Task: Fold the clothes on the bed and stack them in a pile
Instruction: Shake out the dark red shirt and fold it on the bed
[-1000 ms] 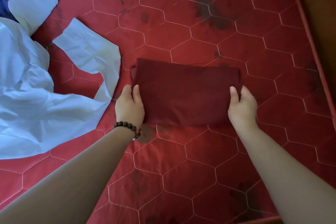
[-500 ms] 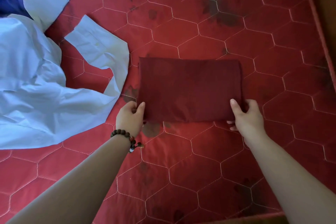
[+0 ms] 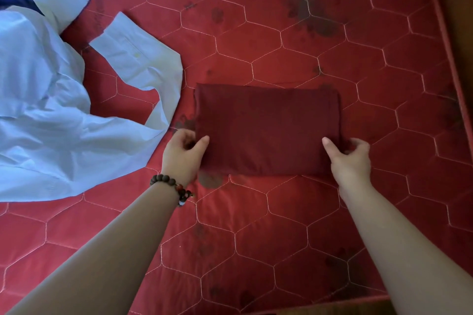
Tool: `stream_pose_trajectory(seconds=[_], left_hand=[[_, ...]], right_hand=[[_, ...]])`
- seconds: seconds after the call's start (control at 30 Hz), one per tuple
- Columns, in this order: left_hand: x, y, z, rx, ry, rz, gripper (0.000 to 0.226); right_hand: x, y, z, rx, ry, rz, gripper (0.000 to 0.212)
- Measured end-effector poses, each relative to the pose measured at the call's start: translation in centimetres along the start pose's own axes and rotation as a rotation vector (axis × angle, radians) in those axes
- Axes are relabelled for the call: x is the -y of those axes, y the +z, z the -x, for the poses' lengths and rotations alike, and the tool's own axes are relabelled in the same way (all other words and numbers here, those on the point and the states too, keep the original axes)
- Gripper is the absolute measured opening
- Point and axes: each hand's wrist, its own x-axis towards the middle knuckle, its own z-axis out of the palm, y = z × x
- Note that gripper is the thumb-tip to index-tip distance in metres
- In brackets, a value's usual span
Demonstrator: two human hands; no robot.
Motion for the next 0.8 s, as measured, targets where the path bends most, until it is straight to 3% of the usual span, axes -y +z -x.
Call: stream_pose_trajectory(seconds=[0.17,0.23,0.3,0.37,0.47,0.57,0.67,0.73,0.8], left_hand=[[-1.8,1.4,-2.0,-0.022,-0.008,0.09,0.044],[-2.2,1.8,-2.5,-0.009,0.038,0.037,0.05],[-2.3,1.9,-2.5,-0.044,0.111,0.01,0.047],[-2.3,1.7,-2.1,-0.101,0.15,-0.021,0.046],[-2.0,1.4,-1.5,-0.218,0.24,-0.246,0.052],[-2.5,2.0,-1.0,-0.256,0.536,-0.436,0.047],[-3.2,4.2,-1.4,-0.109,0.756,-0.62,0.047],[-3.2,5.6,-2.2,0.031,0.761,-0.787,0.055],[-2.5,6.3,-3.5,0.08,0.743,-0.933,0.059]], right_hand=[[2.0,0.7,-1.2,0.114,0.085,-0.055,0.067],[2.8,0.6,-1.5,0.21,0.069,-0.113,0.049],[3.1,0.5,-1.6,0.223,-0.049,-0.131,0.017],[3.3,0.3,-1.3,0.133,-0.186,-0.01,0.009],[3.3,0.6,-0.8,-0.157,-0.29,0.315,0.027],[4.4,2.4,0.8,-0.284,-0.682,0.452,0.033],[5.3,7.3,3.3,-0.015,-1.025,0.582,0.043],[5.0,10.4,4.2,0.196,-1.147,0.786,0.052],[4.2,12.0,3.6,0.247,-1.189,0.921,0.055]])
